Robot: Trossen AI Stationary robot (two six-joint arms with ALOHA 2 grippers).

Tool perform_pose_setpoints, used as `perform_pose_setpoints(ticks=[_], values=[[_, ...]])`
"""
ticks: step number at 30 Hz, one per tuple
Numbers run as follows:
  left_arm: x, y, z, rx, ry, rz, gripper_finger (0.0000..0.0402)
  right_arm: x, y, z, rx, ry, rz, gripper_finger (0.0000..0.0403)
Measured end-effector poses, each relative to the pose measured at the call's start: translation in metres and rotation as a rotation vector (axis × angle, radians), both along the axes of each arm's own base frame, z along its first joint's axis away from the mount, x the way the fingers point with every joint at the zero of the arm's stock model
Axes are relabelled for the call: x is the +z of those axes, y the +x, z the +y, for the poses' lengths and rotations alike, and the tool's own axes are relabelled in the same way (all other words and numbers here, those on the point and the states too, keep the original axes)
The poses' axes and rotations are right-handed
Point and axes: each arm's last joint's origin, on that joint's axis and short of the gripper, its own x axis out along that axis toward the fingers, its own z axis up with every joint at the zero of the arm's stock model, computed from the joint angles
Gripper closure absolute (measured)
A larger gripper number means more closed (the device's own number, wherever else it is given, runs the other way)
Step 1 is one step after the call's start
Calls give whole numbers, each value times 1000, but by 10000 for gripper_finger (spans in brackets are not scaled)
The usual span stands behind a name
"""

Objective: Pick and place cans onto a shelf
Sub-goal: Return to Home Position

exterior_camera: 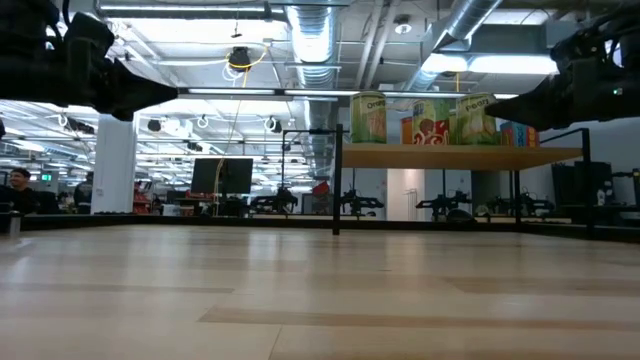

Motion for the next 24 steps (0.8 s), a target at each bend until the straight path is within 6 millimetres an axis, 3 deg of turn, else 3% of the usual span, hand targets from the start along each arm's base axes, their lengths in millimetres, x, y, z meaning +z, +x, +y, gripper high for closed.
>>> perform_pose_setpoints(ticks=[24], values=[[-1, 0, -1, -24, 32, 14, 401, -8, 5, -2, 28, 97, 65, 385]])
